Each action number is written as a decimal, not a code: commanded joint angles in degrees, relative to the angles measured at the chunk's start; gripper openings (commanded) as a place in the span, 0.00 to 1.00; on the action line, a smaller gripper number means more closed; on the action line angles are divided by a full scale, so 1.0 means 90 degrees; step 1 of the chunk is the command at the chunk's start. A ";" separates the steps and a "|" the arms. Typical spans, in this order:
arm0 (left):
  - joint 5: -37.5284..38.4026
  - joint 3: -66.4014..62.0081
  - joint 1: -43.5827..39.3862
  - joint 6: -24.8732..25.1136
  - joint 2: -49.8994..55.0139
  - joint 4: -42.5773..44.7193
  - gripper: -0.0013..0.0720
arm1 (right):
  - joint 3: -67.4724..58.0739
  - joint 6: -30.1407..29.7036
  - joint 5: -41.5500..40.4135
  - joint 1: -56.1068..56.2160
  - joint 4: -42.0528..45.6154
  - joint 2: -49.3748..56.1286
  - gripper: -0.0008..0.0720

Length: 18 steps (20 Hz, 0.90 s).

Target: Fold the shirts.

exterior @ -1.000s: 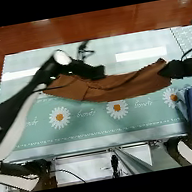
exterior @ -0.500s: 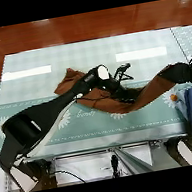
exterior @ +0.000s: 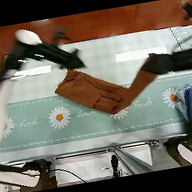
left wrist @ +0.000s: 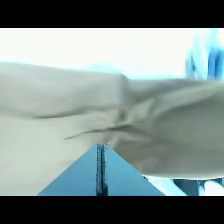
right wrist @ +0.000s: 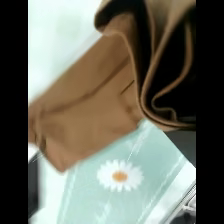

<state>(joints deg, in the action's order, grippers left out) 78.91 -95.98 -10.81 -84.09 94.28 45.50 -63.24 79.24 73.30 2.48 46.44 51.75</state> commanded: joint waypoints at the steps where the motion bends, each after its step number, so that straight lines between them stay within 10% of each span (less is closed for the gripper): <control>1: 0.0282 0.0182 0.1617 0.0155 -0.1481 0.0833 0.05 | -0.1294 0.0209 -0.0981 0.1503 0.0090 0.1639 0.05; 11: -0.1088 0.4507 0.2164 0.0770 -0.6343 0.0838 0.05 | -0.5360 0.0840 -0.1452 0.3201 -0.0197 0.6965 0.05; 12: -0.1207 0.4923 0.2164 0.0770 -0.6528 0.0833 0.05 | -0.5457 0.0865 -0.1484 0.3266 -0.0306 0.7174 0.18; 13: -0.1345 0.5311 0.2164 0.0767 -0.6611 0.0831 0.05 | -0.5464 0.0857 -0.1530 0.3315 -0.0338 0.7281 0.68; 14: -0.1455 0.5605 0.2164 0.0767 -0.6611 0.0831 0.05 | -0.5467 0.0794 -0.1491 0.3325 -0.0274 0.7308 0.88; 18: -0.1746 0.6319 0.2164 0.0775 -0.6176 0.0850 0.05 | -0.5479 0.0782 0.0075 0.2633 -0.0381 0.6747 0.87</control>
<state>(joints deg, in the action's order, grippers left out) 65.78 -44.62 8.58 -77.28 37.89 53.01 -111.66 86.24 64.58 29.30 43.53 114.10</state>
